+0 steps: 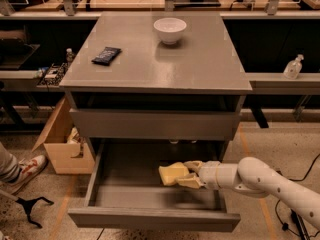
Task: Pick sponge from middle drawer and place on counter
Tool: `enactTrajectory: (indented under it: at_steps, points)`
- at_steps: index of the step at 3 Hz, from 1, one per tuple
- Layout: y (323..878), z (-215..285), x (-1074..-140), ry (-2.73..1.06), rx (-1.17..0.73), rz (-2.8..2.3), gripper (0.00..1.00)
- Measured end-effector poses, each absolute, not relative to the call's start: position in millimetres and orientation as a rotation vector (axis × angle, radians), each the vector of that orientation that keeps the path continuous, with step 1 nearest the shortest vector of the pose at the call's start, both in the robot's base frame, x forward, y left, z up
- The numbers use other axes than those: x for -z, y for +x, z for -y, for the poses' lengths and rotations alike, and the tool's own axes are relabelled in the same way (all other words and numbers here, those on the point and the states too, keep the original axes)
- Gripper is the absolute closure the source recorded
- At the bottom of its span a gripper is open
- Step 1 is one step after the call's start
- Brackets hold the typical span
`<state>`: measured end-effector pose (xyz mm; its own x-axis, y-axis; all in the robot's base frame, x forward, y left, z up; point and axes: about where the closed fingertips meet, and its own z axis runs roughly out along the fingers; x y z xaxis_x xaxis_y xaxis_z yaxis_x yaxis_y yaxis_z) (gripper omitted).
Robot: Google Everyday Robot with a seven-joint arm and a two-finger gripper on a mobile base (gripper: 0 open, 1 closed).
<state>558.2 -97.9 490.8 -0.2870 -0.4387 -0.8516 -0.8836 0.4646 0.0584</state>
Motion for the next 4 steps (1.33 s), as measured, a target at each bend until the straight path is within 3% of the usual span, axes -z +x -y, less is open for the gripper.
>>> enactTrajectory:
  at_steps: [2,4]
  points:
    - [548,96,-536,-1.143,-0.781,-1.773,1.0]
    - [544,74,-604,-1.314,-0.649,-1.65,1.0]
